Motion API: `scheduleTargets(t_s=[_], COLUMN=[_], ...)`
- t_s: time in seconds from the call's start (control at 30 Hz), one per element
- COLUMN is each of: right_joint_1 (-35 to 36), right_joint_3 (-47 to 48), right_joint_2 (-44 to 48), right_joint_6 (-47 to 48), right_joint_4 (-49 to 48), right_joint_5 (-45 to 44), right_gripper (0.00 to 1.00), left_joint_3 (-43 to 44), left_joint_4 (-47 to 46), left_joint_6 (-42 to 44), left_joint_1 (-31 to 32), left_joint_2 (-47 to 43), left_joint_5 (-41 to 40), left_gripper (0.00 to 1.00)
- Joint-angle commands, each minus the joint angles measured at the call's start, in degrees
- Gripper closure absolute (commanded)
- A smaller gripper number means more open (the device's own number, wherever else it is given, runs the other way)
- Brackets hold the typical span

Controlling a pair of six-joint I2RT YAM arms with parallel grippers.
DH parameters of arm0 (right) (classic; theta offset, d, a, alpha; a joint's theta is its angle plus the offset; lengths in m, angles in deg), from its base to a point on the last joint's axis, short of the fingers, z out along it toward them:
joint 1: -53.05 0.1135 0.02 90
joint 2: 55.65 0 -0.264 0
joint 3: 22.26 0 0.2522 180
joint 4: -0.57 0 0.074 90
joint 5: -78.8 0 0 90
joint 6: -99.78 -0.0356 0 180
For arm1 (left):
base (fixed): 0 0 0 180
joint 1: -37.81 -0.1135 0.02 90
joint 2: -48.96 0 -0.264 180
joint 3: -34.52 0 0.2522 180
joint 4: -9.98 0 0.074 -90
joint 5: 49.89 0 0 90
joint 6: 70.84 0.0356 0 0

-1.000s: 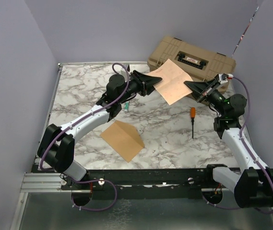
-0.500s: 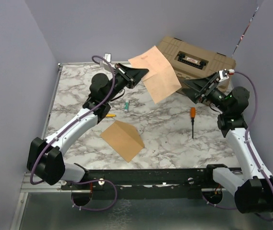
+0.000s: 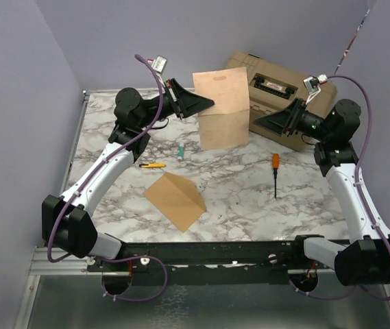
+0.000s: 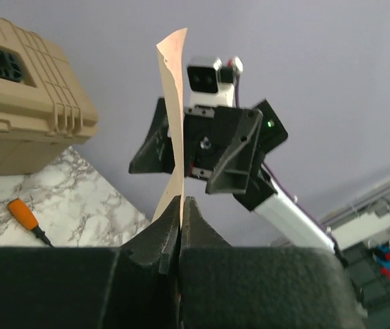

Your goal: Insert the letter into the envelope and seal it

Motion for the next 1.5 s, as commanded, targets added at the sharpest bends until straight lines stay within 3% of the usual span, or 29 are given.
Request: scheduleTargets(t_s=[0.0, 0.13, 0.2, 0.47, 0.63, 0.83, 0.87, 1.0, 1.27, 1.47], right_joint_1=[0.7, 1.8, 2.8, 10.1, 10.5, 10.6, 10.6, 10.6, 10.5, 10.5], right_joint_3=[2.1, -1.6, -2.3, 6.0, 6.1, 6.2, 6.6, 7.6, 10.0, 9.9], right_joint_2=[-1.7, -3.7, -4.4, -6.4, -7.2, -6.9, -7.2, -7.5, -6.8, -7.2], right_joint_6=[-1.2, -22.2, -28.5, -16.1, -17.5, -18.4, -18.8, -20.4, -21.7, -25.2], right_joint_4=[-9.7, -33.4, -40.8, -23.4, -26.3, -27.3, -27.1, -26.8, -27.0, -29.9], right_joint_5=[5.0, 4.6, 3.7, -1.0, -3.4, -7.4, -7.9, -11.0, -15.3, -15.8], right_gripper=[0.0, 0.0, 0.0, 0.04, 0.32, 0.96, 0.99, 0.99, 0.99, 0.99], left_joint_3=[3.2, 3.7, 3.5, 2.9, 2.8, 3.1, 2.8, 1.4, -5.0, -7.6], left_joint_4=[-0.6, -0.6, -0.6, -0.5, -0.5, -0.6, -0.6, -0.6, -2.1, -3.3], left_joint_6=[5.6, 8.9, 9.5, 9.5, 9.4, 7.4, 7.4, 6.9, 5.7, 5.0], left_joint_1=[0.0, 0.0, 0.0, 0.0, 0.0, 0.0, 0.0, 0.0, 0.1, 0.1], left_joint_2=[-0.1, -1.1, -1.4, -1.7, -2.3, -3.9, -4.3, -5.8, -8.1, -8.2], left_joint_5=[10.7, 13.5, 13.7, 14.1, 14.7, 12.0, 11.4, 10.9, 14.3, 11.1], left_gripper=[1.0, 1.0, 1.0, 1.0, 1.0, 0.96, 0.89, 0.58, 0.6, 0.6])
